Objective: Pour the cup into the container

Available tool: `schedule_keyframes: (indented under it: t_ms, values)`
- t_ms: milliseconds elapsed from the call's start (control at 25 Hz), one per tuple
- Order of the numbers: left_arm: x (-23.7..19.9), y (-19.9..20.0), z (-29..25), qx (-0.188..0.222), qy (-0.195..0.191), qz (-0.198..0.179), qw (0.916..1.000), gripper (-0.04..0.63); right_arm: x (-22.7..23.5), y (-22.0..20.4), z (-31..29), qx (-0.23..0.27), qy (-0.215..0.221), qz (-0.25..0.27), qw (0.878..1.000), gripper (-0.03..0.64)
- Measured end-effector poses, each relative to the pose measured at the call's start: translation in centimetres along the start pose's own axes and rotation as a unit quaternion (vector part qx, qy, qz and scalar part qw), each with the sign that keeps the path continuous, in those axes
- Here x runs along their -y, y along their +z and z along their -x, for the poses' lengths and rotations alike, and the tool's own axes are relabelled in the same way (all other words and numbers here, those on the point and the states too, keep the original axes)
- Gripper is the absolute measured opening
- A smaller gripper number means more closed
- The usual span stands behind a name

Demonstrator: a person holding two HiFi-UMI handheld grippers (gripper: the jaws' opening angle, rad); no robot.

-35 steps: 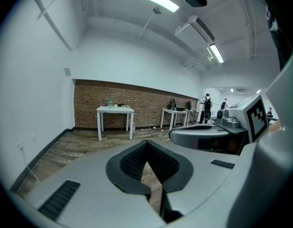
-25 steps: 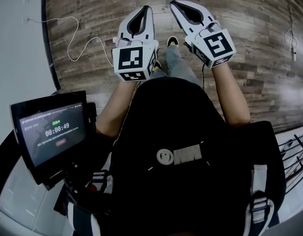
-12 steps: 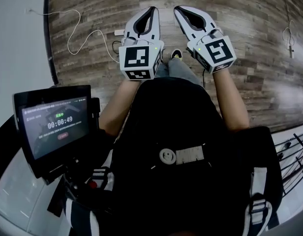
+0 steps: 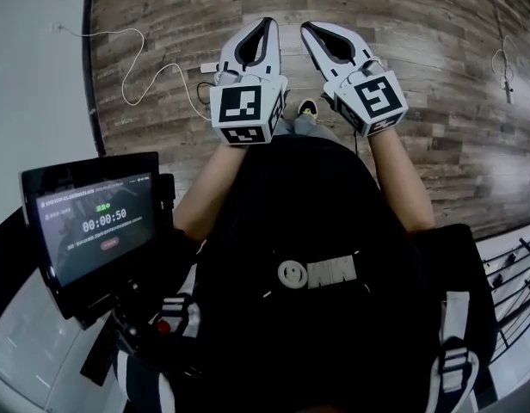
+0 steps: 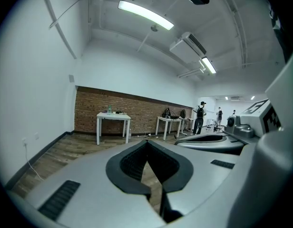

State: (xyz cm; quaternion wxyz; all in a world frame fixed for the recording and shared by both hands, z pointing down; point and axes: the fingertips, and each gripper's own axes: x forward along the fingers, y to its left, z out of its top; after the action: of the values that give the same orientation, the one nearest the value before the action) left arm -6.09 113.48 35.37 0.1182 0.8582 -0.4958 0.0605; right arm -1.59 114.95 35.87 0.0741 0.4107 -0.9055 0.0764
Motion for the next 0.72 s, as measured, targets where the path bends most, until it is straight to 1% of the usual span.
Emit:
schedule_keyframes:
  t_ms: [200,720]
  values:
    - [0.69,-0.24,-0.12,-0.002,-0.005,-0.004,1.0,0.0,0.31,-0.66,0.23,0.0,-0.004,-0.011,1.0,0.007]
    - [0.61,-0.41,-0.3,-0.004,-0.002,-0.011,0.9999,0.0,0.07,-0.85,-0.21,0.001,0.006,-0.01,1.0,0.007]
